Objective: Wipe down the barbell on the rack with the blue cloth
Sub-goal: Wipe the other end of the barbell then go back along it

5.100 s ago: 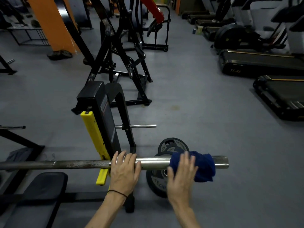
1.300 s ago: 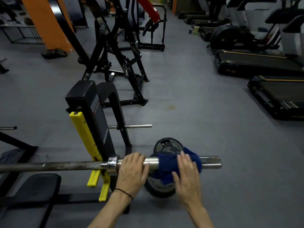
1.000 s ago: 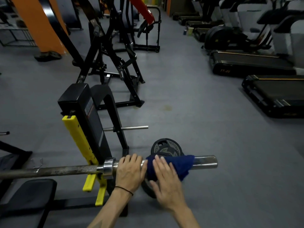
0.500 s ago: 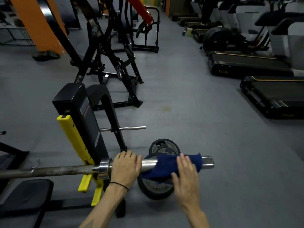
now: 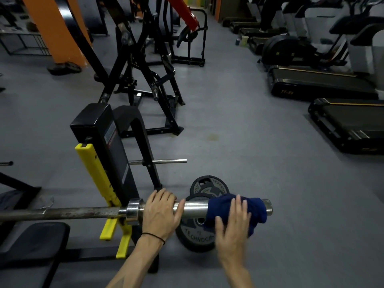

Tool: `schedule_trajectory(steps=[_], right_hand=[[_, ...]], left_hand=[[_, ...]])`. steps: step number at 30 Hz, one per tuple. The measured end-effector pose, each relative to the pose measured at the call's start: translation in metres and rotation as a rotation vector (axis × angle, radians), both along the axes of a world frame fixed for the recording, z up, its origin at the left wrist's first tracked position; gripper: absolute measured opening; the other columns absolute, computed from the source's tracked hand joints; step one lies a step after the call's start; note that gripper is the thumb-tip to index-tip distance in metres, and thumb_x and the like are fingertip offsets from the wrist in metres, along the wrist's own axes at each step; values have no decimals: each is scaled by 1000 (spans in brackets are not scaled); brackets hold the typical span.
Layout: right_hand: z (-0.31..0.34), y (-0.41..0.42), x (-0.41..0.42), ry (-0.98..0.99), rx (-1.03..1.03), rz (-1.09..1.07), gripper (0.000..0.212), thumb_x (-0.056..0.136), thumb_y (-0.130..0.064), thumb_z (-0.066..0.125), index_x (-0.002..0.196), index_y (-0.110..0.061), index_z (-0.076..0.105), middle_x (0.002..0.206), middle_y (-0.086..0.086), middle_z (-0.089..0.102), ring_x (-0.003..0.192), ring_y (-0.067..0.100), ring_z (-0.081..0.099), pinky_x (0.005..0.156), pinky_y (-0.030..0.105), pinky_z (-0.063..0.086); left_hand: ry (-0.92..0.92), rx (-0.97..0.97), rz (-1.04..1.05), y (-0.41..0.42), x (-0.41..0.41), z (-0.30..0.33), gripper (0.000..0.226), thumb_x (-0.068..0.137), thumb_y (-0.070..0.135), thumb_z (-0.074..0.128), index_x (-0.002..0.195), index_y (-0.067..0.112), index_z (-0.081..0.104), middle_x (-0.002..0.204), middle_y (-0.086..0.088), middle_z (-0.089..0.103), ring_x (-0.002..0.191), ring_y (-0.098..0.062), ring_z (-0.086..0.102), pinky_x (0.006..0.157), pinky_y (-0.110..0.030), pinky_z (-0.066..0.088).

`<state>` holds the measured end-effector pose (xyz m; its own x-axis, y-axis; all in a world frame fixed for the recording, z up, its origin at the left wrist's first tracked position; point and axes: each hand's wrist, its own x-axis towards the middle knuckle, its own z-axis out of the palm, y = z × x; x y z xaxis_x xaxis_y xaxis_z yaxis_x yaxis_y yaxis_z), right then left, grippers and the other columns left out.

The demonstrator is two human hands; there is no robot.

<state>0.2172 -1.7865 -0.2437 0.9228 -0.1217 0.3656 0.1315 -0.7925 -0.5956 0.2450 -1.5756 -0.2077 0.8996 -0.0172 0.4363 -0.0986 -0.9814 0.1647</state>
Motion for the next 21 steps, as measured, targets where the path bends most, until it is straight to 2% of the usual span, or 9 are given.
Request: schedule_trajectory(steps=[2,6,8,10,12,14,17,20,21], right_hand=[[0,46,-13,12,26,119,72,105,-50,34,164,-14,12,172,3,10,159,25,4,127,44,0],[-4,29,-16,-72,-316,440,66,107,-49,29,163,-15,21,171,1,14,157,21,14,122,42,18],[-5,-13,-3,-97,-354,368,62,107,-45,32,161,-14,27,171,0,17,156,21,18,121,44,22],[-5,-46,5,-71,-232,166,61,108,-43,30,160,-11,29,170,-1,17,157,23,18,122,48,20],[-2,-36,5,-21,-77,7,64,107,-42,32,160,-8,26,171,-2,14,158,25,14,124,50,14],[1,9,-1,0,10,-10,69,105,-45,35,162,-9,20,171,2,12,158,28,8,127,47,3],[2,55,-18,-9,-133,283,73,105,-53,34,163,-14,15,171,3,13,158,25,9,127,42,4],[2,5,-2,-81,-355,425,64,107,-46,36,162,-14,25,171,-1,16,156,20,18,121,45,21],[1,-19,4,-95,-368,398,61,107,-43,38,160,-14,29,170,-2,19,156,20,21,119,47,25]], left_hand=[[6,7,17,-2,0,-1,46,98,50,39,86,20,71,91,-1,71,96,-21,66,99,-42,48],[-4,-28,-19,2,-3,-1,38,98,47,42,83,22,67,82,3,65,78,-17,63,85,-39,52],[2,-24,-44,3,-5,-1,34,96,44,44,81,22,64,77,3,61,69,-16,58,73,-37,52],[20,6,-21,2,-4,-1,34,96,43,43,79,21,62,75,3,58,65,-16,55,64,-35,49],[73,17,27,0,2,2,38,97,42,41,72,20,60,70,1,55,60,-18,53,58,-35,44],[119,19,70,-2,5,7,45,97,42,40,63,19,60,62,0,54,52,-21,53,52,-31,37],[326,25,128,-7,19,35,55,102,47,36,64,18,64,60,0,59,55,-19,59,54,-27,31],[601,-86,140,-4,34,47,55,105,49,29,78,16,65,70,0,59,67,-17,59,62,-30,37],[599,-85,143,-4,35,51,52,105,46,32,81,16,66,71,0,59,70,-19,60,65,-30,38]])
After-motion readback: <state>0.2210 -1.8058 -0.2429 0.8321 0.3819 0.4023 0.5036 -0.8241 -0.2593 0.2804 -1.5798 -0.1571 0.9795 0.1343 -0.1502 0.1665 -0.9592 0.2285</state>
